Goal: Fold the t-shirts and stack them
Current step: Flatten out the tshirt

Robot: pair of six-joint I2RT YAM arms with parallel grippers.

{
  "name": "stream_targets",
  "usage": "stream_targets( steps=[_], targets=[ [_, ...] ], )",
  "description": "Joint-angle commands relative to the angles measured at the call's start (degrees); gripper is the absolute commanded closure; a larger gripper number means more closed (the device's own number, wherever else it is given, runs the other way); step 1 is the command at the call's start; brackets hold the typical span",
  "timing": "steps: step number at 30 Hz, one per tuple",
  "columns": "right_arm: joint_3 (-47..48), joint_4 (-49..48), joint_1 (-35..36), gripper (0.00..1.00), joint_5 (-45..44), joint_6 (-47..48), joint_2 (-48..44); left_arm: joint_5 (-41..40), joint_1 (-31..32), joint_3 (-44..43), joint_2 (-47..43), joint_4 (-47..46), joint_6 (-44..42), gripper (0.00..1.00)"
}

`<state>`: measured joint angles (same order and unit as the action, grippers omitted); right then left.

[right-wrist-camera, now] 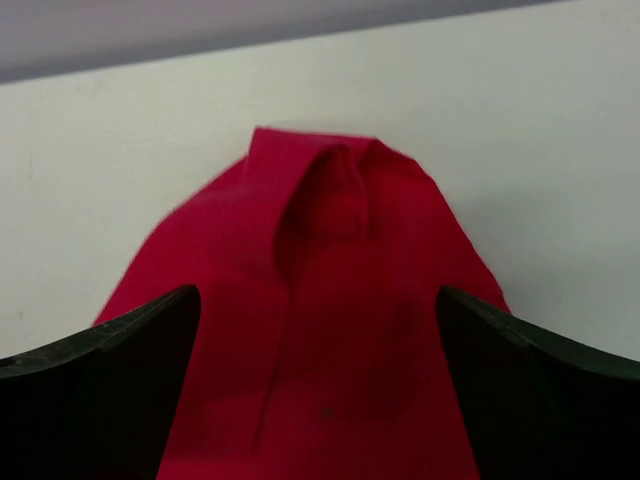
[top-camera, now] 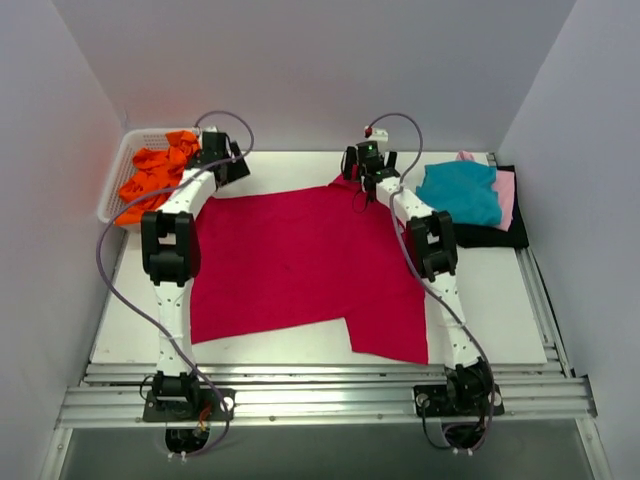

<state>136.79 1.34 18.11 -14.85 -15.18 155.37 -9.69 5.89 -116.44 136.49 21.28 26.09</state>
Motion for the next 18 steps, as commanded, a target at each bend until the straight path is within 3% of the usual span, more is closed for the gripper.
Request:
stream_targets(
  steps=[1, 2, 11, 14, 15, 16, 17, 18],
  targets=[
    [-12.56, -15.83, 0.96, 0.00, -2.10, 1.11, -20.26, -0.85, -0.62, -6.26, -5.61, 1.13, -0.51, 0.06],
    [-18.17, -16.89, 1.14, 0.00, -3.24, 1.29, -22.54, -1.03, -0.53, -4.43, -8.14, 0.26, -0.68, 0.06],
    [-36.83, -18.39, 1.49, 0.00, -9.91, -0.19, -39.51, -1.38, 1.75, 11.75, -26.78, -2.74, -3.32, 0.06],
    [-50.53, -22.86, 1.49, 0.03, -9.50, -3.53, -47.07, -1.82, 2.72, 21.41, -33.81, -4.57, -3.41, 0.06],
    [-54.14, -26.44, 1.49, 0.12, -6.19, -4.50, -50.13, -1.99, 2.90, 24.39, -35.66, -5.54, -3.06, 0.06],
    [-58.79, -27.09, 1.67, 0.27, -4.76, -5.90, -50.95, -1.82, 3.33, 30.34, -37.50, -6.50, -2.62, 0.06],
    [-59.70, -26.92, 1.75, 0.52, -3.18, -8.61, -51.30, -1.73, 3.60, 33.01, -40.39, -8.43, -1.75, 0.06],
    [-60.15, -26.40, 2.02, 0.64, -1.60, -9.68, -50.52, -2.08, 3.95, 35.38, -41.81, -9.23, -1.31, 0.06]
  ],
)
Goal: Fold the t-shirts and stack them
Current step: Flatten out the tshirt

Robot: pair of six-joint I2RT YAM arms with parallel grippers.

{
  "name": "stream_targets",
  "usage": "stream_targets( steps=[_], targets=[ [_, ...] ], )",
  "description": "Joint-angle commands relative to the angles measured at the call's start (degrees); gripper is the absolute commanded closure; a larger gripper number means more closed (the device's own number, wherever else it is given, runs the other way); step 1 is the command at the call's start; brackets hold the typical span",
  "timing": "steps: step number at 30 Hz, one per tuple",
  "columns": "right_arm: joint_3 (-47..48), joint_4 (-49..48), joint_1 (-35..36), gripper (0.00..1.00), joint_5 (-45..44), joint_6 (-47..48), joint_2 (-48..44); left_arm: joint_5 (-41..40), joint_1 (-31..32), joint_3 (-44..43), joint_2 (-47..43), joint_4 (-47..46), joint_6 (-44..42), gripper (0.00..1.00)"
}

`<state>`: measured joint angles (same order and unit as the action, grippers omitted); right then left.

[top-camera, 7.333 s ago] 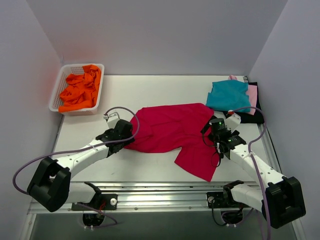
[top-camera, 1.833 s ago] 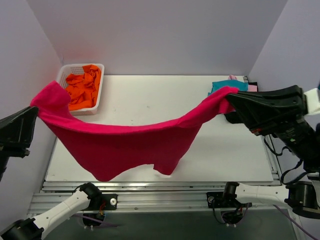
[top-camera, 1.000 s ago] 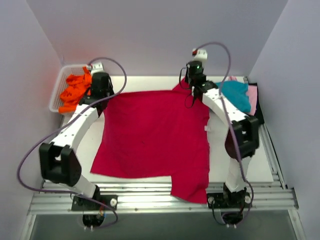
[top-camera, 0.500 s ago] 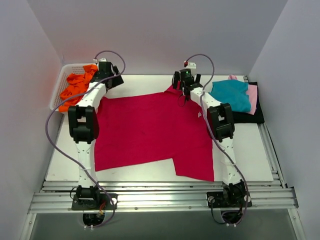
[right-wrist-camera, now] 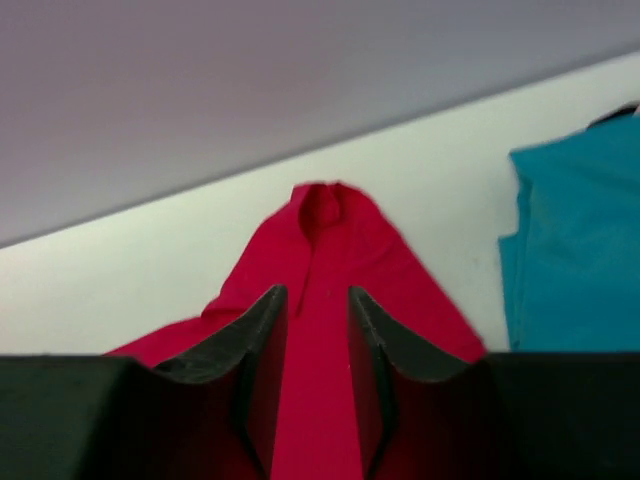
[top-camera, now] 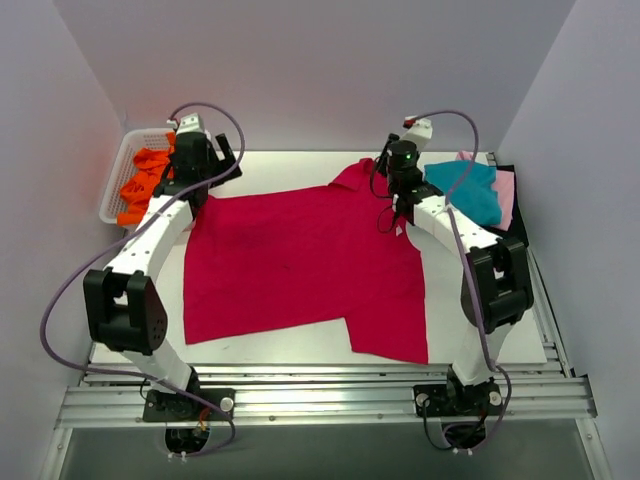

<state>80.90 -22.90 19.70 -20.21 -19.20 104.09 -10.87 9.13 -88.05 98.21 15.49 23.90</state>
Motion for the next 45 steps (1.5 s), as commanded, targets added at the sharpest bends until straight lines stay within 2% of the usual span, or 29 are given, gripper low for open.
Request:
stream_targets(
  steps=[1, 2, 9, 15, 17, 23, 31, 34, 40, 42, 43, 45],
  targets=[
    [-3.91, -0.33, 0.60, 0.77, 6.03, -6.63, 1.63, -1.16, 1.59, 9.36, -5.73, -5.27, 1.23, 0.06],
    [-3.48, 0.47, 1.29, 1.00, 6.84, -7.94, 3.81, -1.17, 2.03, 13.30, -6.54, -6.07, 1.41, 0.06],
    [-1.27, 2.33, 4.11, 1.00, 9.75, -9.62, 12.44, -2.57, 3.97, 21.33, -9.09, -7.31, 2.29, 0.06],
    [-1.97, 5.74, 4.20, 1.00, 7.03, -12.17, 15.88, -3.28, 4.23, 24.68, -10.67, -8.10, 2.03, 0.06],
    [-2.59, 8.73, 3.77, 1.00, 2.40, -14.80, 15.70, -3.19, 4.23, 25.12, -11.20, -8.19, 2.03, 0.06],
    [-9.09, 16.82, 1.48, 1.00, -4.22, -23.50, 13.68, -3.19, 4.15, 26.61, -11.73, -9.16, 2.03, 0.05],
    [-12.96, 22.63, -0.63, 1.00, -9.13, -26.93, 13.59, -3.10, 4.15, 26.44, -9.80, -9.95, 2.03, 0.06],
    [-15.07, 21.41, -1.07, 1.00, -7.84, -25.80, 11.93, -3.19, 4.15, 26.79, -9.71, -10.30, 2.03, 0.06],
    [-10.08, 21.31, -0.37, 1.00, -5.11, -21.42, 10.61, -3.28, 4.15, 26.62, -9.79, -10.39, 1.94, 0.05],
    [-5.18, 24.55, -0.28, 0.88, -5.19, -20.18, 9.47, -3.36, 4.15, 26.70, -10.06, -10.39, 1.94, 0.05],
    [-3.49, 25.43, -0.19, 0.71, -5.37, -19.65, 8.50, -3.45, 4.15, 26.96, -10.32, -10.56, 1.85, 0.05],
    [-0.06, 27.98, -0.02, 0.54, -6.33, -18.42, 7.79, -3.63, 4.15, 26.97, -10.50, -10.48, 1.85, 0.05]
  ],
)
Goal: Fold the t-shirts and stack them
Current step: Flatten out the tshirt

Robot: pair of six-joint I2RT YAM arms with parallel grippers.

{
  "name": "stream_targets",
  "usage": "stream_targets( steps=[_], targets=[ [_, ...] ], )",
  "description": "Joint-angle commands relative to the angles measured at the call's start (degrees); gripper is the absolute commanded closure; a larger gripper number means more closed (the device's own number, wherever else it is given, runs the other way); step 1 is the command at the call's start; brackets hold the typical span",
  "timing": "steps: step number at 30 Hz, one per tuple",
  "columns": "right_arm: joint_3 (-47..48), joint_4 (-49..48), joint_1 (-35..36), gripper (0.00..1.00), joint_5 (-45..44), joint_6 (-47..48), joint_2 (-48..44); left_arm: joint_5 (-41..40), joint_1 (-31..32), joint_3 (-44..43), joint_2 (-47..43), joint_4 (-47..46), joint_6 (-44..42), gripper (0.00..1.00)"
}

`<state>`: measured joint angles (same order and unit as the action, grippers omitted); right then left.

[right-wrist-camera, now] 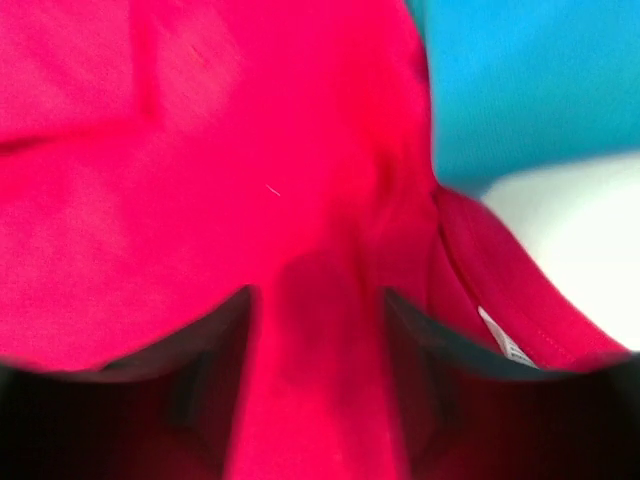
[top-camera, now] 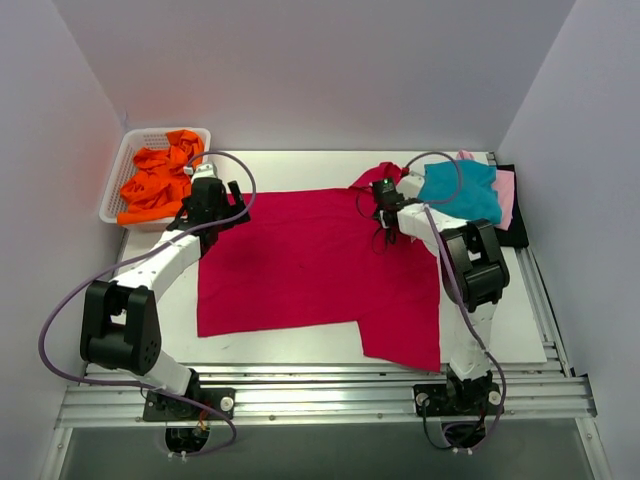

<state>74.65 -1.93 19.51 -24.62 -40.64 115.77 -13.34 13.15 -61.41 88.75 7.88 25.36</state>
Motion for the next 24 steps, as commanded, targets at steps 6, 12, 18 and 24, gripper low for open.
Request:
stream_targets(
  steps=[6, 12, 18, 24],
  targets=[
    [21.92, 12.47, -0.26, 0.43, -5.25, 6.27, 0.85, -1.42, -0.05, 0.76, -1.74, -2.96, 0.21, 0.05],
    [36.78, 16.96, -1.92, 0.61, -3.60, 7.68, 12.81, -1.07, -0.40, 2.25, -2.79, -3.40, 0.21, 0.05],
    [44.25, 15.82, -3.16, 0.69, 0.19, 7.77, 21.15, -0.98, -0.67, 3.22, -3.67, -3.75, 0.30, 0.05],
    [51.11, 15.56, -3.86, 0.69, 0.98, 10.14, 25.12, -0.89, -0.67, 3.31, -3.23, -4.10, 0.39, 0.05]
  ],
)
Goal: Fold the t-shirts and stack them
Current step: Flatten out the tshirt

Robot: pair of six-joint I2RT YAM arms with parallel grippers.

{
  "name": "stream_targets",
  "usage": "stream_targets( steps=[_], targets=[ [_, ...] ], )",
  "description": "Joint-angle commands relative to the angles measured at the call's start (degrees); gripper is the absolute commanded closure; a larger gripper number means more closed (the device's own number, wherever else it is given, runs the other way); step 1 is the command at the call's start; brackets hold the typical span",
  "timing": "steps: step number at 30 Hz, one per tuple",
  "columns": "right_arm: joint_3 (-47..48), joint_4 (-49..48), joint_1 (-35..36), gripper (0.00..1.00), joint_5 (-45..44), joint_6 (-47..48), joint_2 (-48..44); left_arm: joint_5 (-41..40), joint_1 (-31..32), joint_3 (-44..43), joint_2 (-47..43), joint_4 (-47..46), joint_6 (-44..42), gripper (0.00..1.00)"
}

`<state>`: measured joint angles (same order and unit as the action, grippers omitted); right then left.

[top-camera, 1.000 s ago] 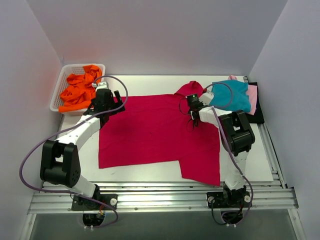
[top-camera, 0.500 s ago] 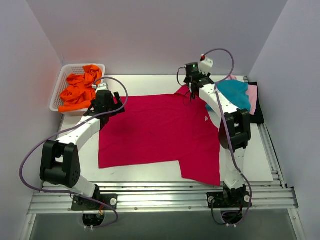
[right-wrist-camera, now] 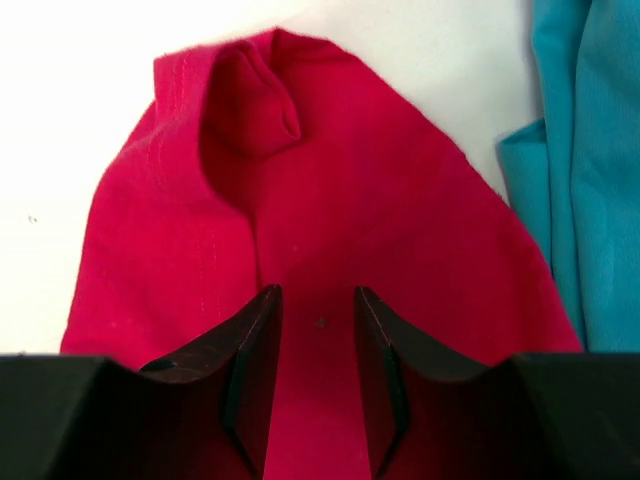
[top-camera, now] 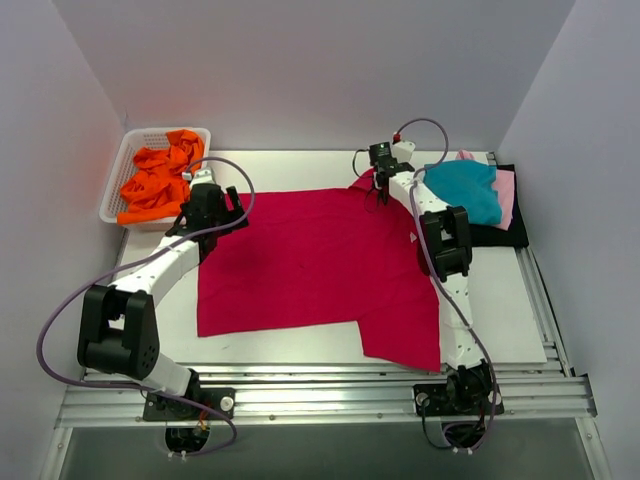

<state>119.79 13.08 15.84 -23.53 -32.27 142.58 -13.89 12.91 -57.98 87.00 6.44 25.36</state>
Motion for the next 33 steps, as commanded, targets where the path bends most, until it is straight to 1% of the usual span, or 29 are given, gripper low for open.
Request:
stream_targets(
  steps=[1, 5, 8, 11, 12, 13, 14, 17, 24, 33],
  targets=[
    [6.51, 0.63, -0.28, 0.69, -0.11, 1.95, -1.52, -0.35, -0.43, -0.12, -1.31, -2.83, 0.39, 0.05],
    [7.48, 0.10, -0.28, 0.71, 0.15, 2.83, -1.17, -0.44, -0.43, -0.38, -0.52, -3.09, 0.30, 0.05],
    [7.57, -0.34, -0.28, 0.76, -0.46, 3.09, -0.73, -0.44, -0.34, -0.65, 0.01, -3.01, 0.30, 0.05],
    [8.27, -0.51, -0.45, 0.83, -0.90, 3.18, 0.06, -0.44, -0.43, -0.73, 0.45, -3.18, 0.30, 0.05],
    [8.79, 0.27, -0.63, 0.87, -0.99, 3.18, 0.93, -0.35, -0.43, -0.74, 0.54, -3.27, 0.30, 0.05],
    [9.32, 0.54, -0.63, 0.90, -1.43, 3.09, 1.29, -0.35, -0.43, -0.82, 0.62, -3.27, 0.21, 0.05],
    [10.19, 0.72, -0.72, 0.95, -1.69, 3.09, 1.55, -0.35, -0.43, -0.91, 0.89, -3.36, 0.21, 0.05],
    [11.52, 0.81, -0.72, 1.00, -2.14, 2.92, 2.52, -0.44, -0.43, -1.00, 1.06, -3.45, 0.21, 0.05],
    [14.68, 0.89, -0.72, 1.00, -3.36, 3.44, 4.37, -0.44, -0.43, -1.00, 1.59, -3.71, 0.12, 0.05],
    [16.00, 0.63, -1.24, 1.00, -4.24, 3.01, 6.56, -0.26, -0.43, -1.00, 2.03, -3.98, 0.12, 0.05]
  ],
)
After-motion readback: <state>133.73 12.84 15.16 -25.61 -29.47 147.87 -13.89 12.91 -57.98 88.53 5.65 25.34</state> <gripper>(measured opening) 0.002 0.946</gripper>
